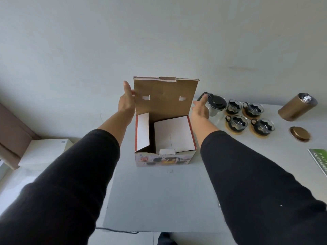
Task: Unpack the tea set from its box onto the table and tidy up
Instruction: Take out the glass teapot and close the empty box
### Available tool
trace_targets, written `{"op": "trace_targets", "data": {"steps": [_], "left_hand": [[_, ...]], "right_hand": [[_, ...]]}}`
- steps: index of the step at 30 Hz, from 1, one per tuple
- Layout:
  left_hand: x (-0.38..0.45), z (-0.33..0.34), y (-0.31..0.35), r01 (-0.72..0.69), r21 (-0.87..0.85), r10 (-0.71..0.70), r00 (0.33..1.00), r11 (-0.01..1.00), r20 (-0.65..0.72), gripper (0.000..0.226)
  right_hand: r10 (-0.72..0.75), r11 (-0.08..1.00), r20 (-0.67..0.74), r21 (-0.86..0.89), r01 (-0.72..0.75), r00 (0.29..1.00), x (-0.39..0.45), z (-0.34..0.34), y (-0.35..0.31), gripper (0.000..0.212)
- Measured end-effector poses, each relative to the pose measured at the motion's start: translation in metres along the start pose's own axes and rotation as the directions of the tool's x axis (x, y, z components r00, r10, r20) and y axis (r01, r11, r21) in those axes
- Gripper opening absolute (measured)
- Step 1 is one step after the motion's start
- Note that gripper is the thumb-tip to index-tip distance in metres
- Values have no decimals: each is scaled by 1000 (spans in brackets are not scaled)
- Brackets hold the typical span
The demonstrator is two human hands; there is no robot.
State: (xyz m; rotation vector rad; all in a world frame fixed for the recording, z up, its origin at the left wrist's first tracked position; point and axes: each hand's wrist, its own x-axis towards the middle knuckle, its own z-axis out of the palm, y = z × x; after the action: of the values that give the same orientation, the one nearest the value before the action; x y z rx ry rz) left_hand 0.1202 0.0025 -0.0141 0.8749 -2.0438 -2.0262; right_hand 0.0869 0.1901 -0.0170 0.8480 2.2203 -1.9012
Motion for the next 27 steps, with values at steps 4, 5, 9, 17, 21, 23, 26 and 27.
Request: {"op": "trace_targets", "data": {"steps": [4,5,9,17,21,23,26,27], "left_hand": [[-28,-10,-13,-25,18,25,1000,1000,6,71],[-35,-13,-19,-35,40,35,999,999,12,68],[-62,-29,-45,-79,151,73,996,985,47,55],[-95,-48,-84,-64,181,37,989,982,146,48],[-105,-47,-91,-107,316,74,990,943,117,41],[-108,-46,-91,-120,339,92,991,933,97,43],[-113,-45,-91,-109,383,97,994,917,52,45],[-114,-44,-92,-99,387,93,995,917,34,44]], "right_hand": [[-28,999,-88,32,31,996,-29,-19,21,80],[-34,999,-109,28,37,993,-35,-24,30,78],[-69,992,-119,-115,55,990,-54,-40,59,61],[-68,970,-113,-241,39,991,-82,-47,81,31],[0,971,-66,-238,-16,998,-88,-46,92,30],[-26,964,-63,-267,8,998,-90,-47,94,33],[-39,970,-65,-243,22,997,-92,-50,96,53],[-37,971,-56,-237,23,998,-91,-50,97,57]]}}
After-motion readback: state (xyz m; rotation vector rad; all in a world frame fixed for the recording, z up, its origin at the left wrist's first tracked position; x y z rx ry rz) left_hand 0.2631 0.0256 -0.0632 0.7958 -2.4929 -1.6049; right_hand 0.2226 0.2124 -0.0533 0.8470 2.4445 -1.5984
